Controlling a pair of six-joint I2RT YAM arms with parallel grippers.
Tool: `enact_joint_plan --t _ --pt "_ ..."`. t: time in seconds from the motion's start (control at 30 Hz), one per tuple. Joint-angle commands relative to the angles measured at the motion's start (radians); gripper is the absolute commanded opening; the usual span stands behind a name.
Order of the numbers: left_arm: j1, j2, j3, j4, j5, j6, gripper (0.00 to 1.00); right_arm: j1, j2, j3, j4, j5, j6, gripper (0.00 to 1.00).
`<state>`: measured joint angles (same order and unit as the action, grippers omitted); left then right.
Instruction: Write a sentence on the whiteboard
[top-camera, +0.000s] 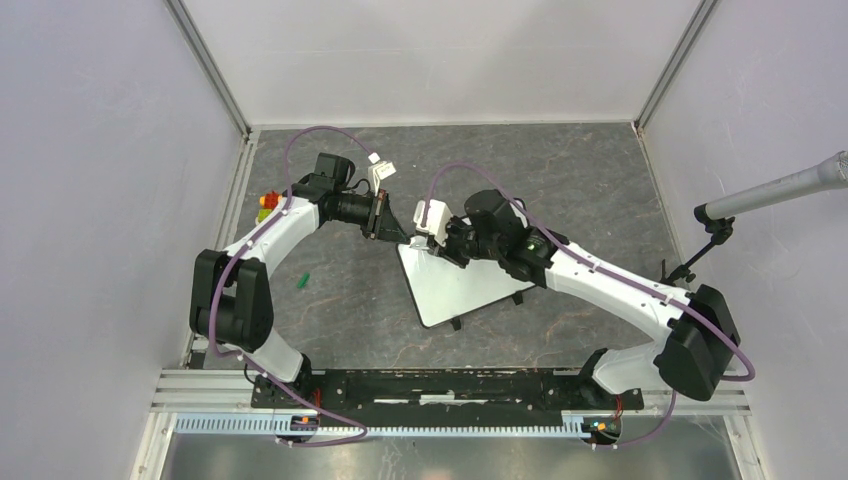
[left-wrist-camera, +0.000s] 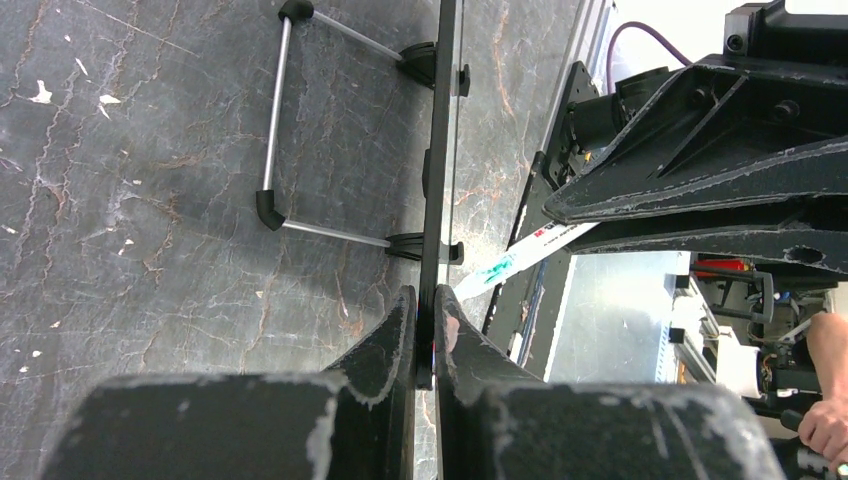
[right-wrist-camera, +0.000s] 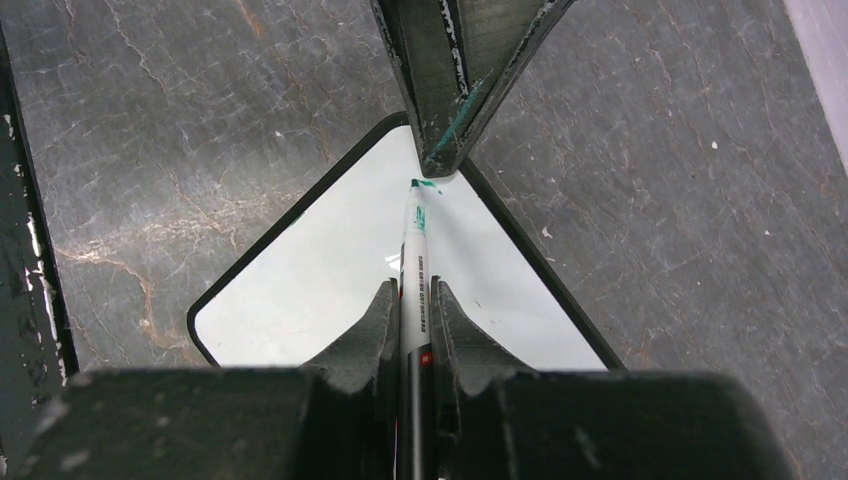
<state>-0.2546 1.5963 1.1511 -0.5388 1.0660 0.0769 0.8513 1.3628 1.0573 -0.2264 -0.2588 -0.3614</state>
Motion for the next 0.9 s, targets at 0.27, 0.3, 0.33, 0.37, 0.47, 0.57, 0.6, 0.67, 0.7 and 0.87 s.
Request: enact_joint_plan --t 0.27,0.3,0.33,0.37,0.47,0.57,0.6,0.67,0.7,0.87 --pt "0.001 0.011 0.025 0.032 -0.005 0.053 0.02 0.014 -0.009 0.006 -0.032 0.016 -0.049 0.0" --pt "0.002 0.01 0.025 0.033 -0.005 0.052 0.03 0.014 -0.013 0.003 -0.034 0.02 -0.052 0.0" --pt "0.001 0.011 0.026 0.033 -0.006 0.053 0.03 0.014 -0.016 0.0 -0.035 0.025 -0.054 0.0" --pt "0.002 0.011 0.025 0.033 -0.006 0.053 0.03 0.013 -0.022 -0.003 -0.036 0.029 -0.056 0.0" --pt "0.002 0.011 0.024 0.033 -0.007 0.053 0.03 0.012 -0.036 -0.019 -0.038 0.054 -0.065 0.0" --pt "0.001 0.012 0.024 0.033 -0.009 0.052 0.03 0.014 -0.045 -0.031 -0.049 0.084 -0.074 0.0" --pt "0.002 0.013 0.024 0.033 -0.009 0.052 0.03 0.014 -0.048 -0.034 -0.054 0.092 -0.077 0.0" --pt "0.002 0.014 0.025 0.032 -0.009 0.052 0.03 0.013 -0.056 -0.041 -0.06 0.103 -0.082 0.0" --pt "0.002 0.016 0.025 0.033 -0.009 0.051 0.02 0.012 -0.061 -0.046 -0.063 0.108 -0.083 0.0" --pt "0.002 0.017 0.025 0.032 -0.01 0.052 0.03 0.014 -0.067 -0.061 -0.085 0.1 -0.085 0.0"
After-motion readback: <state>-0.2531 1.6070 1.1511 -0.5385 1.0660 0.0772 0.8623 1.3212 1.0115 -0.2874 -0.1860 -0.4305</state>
